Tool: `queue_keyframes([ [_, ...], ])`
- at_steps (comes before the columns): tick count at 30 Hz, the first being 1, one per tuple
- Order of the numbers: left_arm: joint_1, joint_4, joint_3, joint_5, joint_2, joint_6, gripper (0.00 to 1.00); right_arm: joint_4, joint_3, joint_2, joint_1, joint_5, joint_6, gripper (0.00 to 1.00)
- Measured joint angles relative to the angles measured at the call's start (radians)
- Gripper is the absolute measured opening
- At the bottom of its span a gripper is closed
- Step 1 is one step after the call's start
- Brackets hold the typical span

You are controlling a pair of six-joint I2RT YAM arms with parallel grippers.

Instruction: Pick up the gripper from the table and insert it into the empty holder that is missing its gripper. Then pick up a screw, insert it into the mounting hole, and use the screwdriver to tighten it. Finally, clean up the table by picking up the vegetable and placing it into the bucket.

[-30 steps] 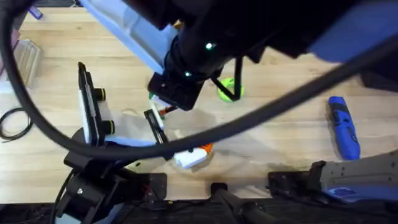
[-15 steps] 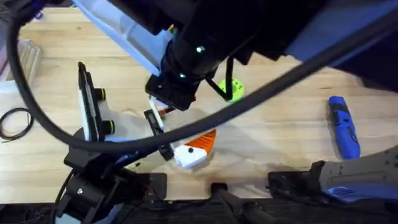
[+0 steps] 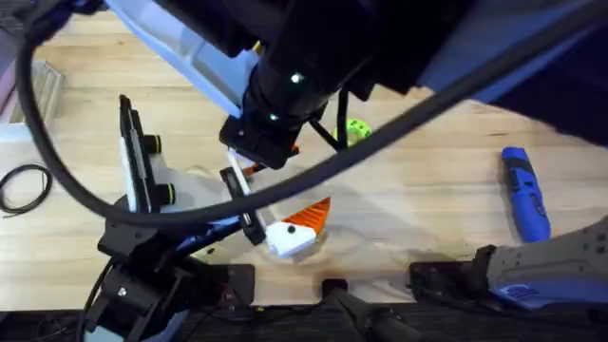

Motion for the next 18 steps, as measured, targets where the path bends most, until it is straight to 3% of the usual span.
queue_keyframes([
  [18,0.000,-0.001,0.000,0.000,0.001,-0.008,0.986,-0.019,0.004,0.008,0.000,0.000,0.000,0.006],
])
